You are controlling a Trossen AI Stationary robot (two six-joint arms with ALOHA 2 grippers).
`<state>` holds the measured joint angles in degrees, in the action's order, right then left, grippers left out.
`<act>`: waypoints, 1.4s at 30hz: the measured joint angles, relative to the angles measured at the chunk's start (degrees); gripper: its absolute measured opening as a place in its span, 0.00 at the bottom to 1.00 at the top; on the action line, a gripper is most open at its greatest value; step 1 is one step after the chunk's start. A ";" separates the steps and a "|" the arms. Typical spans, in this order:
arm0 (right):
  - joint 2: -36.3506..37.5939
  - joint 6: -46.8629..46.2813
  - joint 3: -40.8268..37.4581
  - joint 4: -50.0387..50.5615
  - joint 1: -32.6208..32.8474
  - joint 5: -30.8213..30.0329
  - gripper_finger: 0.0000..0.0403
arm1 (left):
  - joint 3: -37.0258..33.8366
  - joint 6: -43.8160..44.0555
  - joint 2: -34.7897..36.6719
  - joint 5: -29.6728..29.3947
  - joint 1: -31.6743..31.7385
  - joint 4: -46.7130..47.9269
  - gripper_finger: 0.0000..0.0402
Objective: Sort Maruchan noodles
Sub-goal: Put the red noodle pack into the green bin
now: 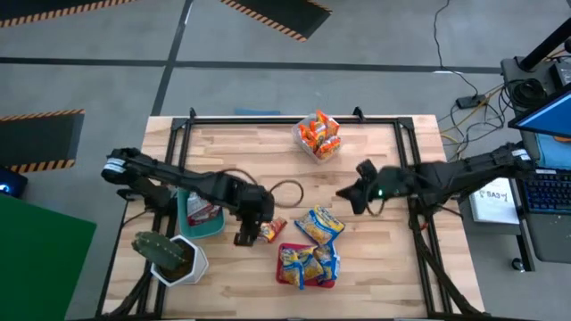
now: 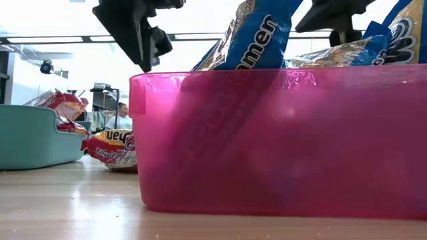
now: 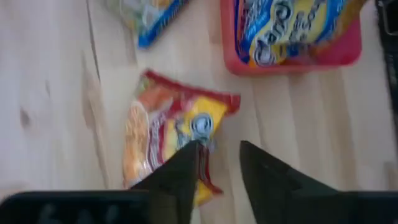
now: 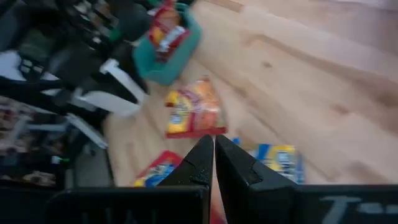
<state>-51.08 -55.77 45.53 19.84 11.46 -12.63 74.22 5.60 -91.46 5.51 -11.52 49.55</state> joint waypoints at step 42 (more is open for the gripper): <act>-12.14 -9.59 -2.22 -14.27 14.14 -11.51 0.02 | -13.26 5.49 -6.61 -14.38 -6.95 -23.10 0.01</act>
<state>-63.22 -65.35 43.31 5.57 25.59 -24.14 60.95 11.09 -98.07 -8.86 -18.47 26.45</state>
